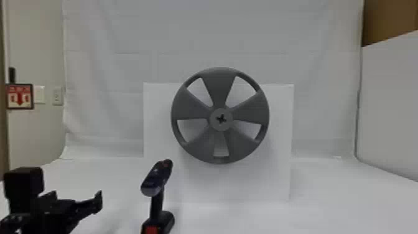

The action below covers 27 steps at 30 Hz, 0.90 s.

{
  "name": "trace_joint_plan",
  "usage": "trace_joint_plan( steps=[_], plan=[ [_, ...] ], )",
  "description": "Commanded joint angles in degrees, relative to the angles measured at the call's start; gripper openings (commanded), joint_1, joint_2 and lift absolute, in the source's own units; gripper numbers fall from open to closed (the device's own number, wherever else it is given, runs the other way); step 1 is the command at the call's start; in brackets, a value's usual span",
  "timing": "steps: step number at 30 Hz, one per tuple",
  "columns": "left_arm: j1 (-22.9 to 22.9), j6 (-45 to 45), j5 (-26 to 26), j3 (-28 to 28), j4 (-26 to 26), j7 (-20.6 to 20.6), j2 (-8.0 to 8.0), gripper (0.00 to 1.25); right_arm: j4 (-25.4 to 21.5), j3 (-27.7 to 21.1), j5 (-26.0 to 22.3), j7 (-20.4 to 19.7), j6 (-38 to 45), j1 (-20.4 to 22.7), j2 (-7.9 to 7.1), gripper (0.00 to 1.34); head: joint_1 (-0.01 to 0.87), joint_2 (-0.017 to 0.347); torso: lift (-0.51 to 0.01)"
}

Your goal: Grasp the drill and bring into the middle of wheel

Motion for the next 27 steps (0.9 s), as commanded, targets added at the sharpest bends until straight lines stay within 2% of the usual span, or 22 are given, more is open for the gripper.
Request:
trace_joint_plan(
  steps=[1,27],
  plan=[
    [0.0,0.0,0.0,0.0,0.0,0.0,0.06,1.23,0.0,-0.1,0.0,-0.1,0.0,0.0,0.0,1.22,0.054,0.031,-0.403],
    [-0.4,0.0,0.4,-0.2,-0.1,0.0,0.06,1.23,-0.1,-0.3,-0.1,0.0,0.0,0.2,0.18,1.22,0.054,0.031,-0.403]
  ],
)
